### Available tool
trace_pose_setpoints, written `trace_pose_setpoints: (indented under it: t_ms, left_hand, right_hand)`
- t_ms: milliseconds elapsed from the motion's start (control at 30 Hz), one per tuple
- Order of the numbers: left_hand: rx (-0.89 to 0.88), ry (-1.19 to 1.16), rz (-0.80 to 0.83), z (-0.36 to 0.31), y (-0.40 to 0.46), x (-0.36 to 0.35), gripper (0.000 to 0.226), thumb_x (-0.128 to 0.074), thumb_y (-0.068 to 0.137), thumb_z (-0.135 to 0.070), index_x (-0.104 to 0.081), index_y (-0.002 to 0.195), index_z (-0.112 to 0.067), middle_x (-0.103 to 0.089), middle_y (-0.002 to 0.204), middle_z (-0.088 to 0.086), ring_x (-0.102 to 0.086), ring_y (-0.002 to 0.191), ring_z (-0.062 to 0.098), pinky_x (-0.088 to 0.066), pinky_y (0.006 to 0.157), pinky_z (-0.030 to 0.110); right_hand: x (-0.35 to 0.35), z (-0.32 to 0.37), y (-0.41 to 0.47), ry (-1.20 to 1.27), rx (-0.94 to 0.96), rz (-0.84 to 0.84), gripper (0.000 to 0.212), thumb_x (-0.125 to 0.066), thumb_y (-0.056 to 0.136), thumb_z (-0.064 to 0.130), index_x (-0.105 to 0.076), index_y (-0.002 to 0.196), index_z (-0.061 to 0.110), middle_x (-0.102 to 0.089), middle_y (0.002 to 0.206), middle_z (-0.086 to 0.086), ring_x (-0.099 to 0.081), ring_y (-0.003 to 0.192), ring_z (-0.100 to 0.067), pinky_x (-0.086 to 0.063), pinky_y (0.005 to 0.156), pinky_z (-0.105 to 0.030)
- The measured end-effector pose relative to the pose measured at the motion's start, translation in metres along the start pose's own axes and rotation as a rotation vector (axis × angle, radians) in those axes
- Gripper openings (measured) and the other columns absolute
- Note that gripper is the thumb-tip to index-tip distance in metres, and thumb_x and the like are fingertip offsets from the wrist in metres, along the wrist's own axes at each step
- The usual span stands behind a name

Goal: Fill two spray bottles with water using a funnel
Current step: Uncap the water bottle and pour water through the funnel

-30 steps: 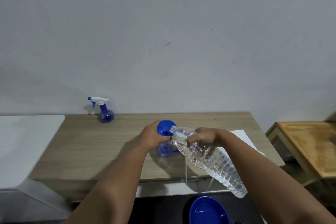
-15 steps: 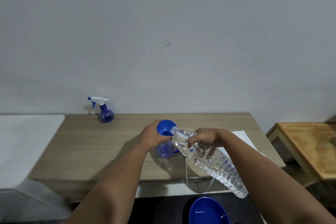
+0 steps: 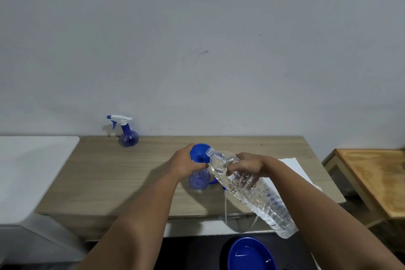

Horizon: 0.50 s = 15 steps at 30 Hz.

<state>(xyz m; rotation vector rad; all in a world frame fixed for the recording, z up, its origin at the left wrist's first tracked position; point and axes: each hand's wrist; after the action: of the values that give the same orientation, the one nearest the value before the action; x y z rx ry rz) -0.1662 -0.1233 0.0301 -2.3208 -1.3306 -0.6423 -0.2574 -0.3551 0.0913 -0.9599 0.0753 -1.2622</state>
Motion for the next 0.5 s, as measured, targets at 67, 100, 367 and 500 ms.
trace_pose_setpoints:
  t_ms: [67,100,367,500]
  left_hand:
    - [0.005,-0.004,0.007,0.0,0.0,0.001,0.06,-0.084,0.055,-0.045,-0.063,0.112,-0.047,-0.073,0.096,-0.021,-0.069,0.09,0.004,-0.058,0.088,0.039]
    - [0.008,0.002,0.006,0.0,0.0,0.001,0.061,-0.084,0.054,-0.046,-0.063,0.112,-0.046,-0.073,0.096,-0.02,-0.069,0.09,0.004,-0.058,0.087,0.039]
    - [0.017,0.063,0.008,-0.003,0.001,0.002,0.062,-0.084,0.056,-0.053,-0.062,0.113,-0.044,-0.071,0.099,-0.02,-0.066,0.093,0.006,-0.057,0.087,0.036]
    - [0.018,0.062,0.001,0.0,0.003,0.002,0.065,-0.086,0.055,-0.058,-0.061,0.115,-0.047,-0.071,0.099,-0.021,-0.067,0.093,0.005,-0.058,0.086,0.037]
  right_hand:
    - [-0.001,-0.004,0.002,0.019,0.024,-0.01,0.032,-0.081,0.08,0.029,-0.073,0.109,0.017,-0.071,0.091,-0.011,-0.072,0.074,-0.028,-0.061,0.062,-0.036]
    - [-0.002,-0.007,0.004,0.035,0.049,-0.023,0.031,-0.082,0.079,0.028,-0.073,0.107,0.017,-0.072,0.089,-0.009,-0.071,0.072,-0.026,-0.06,0.063,-0.036]
    - [0.008,-0.032,-0.003,0.302,0.257,-0.235,0.029,-0.073,0.092,0.011,-0.065,0.119,0.021,-0.08,0.094,-0.019,-0.07,0.072,-0.025,-0.059,0.066,-0.036]
    - [0.031,-0.035,-0.004,0.464,0.303,-0.445,0.037,-0.073,0.094,0.005,-0.062,0.127,0.015,-0.077,0.092,-0.019,-0.069,0.073,-0.028,-0.058,0.074,-0.041]
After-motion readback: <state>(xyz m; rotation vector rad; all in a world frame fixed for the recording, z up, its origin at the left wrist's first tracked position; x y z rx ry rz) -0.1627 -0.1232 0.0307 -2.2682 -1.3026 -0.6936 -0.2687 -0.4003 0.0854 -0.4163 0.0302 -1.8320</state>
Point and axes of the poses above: each hand's wrist, its own y-axis towards the middle knuckle, its own x-axis out of the back of the hand, z = x × y
